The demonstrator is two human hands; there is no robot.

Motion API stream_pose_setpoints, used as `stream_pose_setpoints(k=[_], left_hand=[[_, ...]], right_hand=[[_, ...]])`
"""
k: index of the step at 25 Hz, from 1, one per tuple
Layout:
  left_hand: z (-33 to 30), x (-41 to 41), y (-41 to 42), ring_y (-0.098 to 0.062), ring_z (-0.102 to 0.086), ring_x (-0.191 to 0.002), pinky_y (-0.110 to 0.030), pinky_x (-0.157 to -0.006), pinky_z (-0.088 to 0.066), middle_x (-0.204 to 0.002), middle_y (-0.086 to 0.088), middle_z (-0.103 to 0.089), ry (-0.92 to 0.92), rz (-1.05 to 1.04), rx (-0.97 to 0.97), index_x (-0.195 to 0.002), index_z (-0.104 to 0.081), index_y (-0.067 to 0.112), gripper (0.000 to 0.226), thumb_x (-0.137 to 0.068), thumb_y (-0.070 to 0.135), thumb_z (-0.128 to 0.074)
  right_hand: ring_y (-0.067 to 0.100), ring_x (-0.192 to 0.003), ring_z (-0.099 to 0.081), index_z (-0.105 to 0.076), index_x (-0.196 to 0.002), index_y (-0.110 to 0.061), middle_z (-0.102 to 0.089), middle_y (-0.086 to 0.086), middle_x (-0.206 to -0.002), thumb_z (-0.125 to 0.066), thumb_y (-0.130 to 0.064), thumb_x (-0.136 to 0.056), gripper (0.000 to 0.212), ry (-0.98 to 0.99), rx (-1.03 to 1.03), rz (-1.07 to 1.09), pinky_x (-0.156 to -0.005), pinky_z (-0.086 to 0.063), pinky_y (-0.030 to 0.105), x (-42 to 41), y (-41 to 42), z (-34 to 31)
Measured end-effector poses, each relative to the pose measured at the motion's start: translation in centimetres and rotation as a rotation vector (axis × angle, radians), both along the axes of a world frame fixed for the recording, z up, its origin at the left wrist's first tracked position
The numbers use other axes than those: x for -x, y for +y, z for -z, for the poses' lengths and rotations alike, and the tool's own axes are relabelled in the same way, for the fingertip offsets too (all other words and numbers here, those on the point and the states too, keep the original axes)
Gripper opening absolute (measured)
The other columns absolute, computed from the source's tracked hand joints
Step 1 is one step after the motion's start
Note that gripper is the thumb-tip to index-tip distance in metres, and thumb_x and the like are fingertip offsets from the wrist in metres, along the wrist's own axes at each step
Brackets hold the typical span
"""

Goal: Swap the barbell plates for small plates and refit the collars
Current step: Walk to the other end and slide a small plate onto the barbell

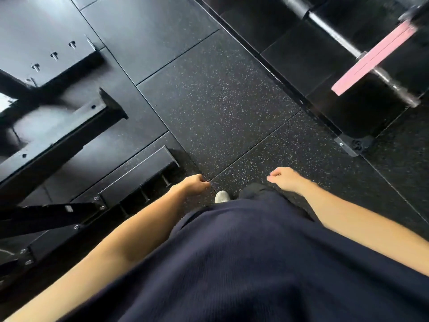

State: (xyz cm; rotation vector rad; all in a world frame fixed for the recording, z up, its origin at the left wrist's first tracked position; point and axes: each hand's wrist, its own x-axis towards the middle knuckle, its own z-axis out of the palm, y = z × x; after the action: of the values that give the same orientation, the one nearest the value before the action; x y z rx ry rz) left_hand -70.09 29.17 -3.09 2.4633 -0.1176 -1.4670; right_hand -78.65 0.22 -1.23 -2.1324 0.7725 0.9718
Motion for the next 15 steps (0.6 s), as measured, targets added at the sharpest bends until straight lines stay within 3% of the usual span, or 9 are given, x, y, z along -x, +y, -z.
stream_pose_setpoints(k=[7,11,15], left_hand=[[1.7,-16.5,-4.6,-0.024,-0.056,-0.116,-0.029,-0.089,-0.043,-0.129,-0.009,-0.059,0.053,-0.032,-0.03,-0.125,-0.056,0.01,0.042,-0.095,0.039,-0.051],[1.2,-27.7,-7.4,-0.024,-0.058,-0.11,-0.028,-0.08,-0.042,-0.125,-0.01,-0.062,0.061,-0.14,-0.06,-0.112,-0.058,0.013,0.035,-0.093,0.041,-0.05],[-0.7,-37.6,-9.4,-0.024,-0.055,-0.119,-0.031,-0.094,-0.04,-0.131,-0.007,-0.059,-0.049,-0.342,-0.021,-0.122,-0.057,0.014,0.041,-0.095,0.045,-0.048]], right_hand=[[0.023,-0.11,-0.057,-0.062,-0.118,-0.016,-0.063,0.005,-0.12,-0.064,-0.037,-0.087,0.037,0.034,-0.028,-0.139,-0.093,-0.042,0.031,-20.5,-4.2,1.8],[0.024,-0.111,-0.058,-0.061,-0.121,-0.013,-0.063,0.007,-0.122,-0.062,-0.036,-0.09,0.039,0.035,-0.024,-0.305,-0.092,-0.042,0.03,-35.3,-7.8,1.9],[0.025,-0.113,-0.057,-0.06,-0.123,-0.014,-0.062,0.007,-0.126,-0.06,-0.037,-0.09,0.04,0.012,-0.024,-0.418,-0.093,-0.042,0.031,-48.4,-9.5,0.9]])
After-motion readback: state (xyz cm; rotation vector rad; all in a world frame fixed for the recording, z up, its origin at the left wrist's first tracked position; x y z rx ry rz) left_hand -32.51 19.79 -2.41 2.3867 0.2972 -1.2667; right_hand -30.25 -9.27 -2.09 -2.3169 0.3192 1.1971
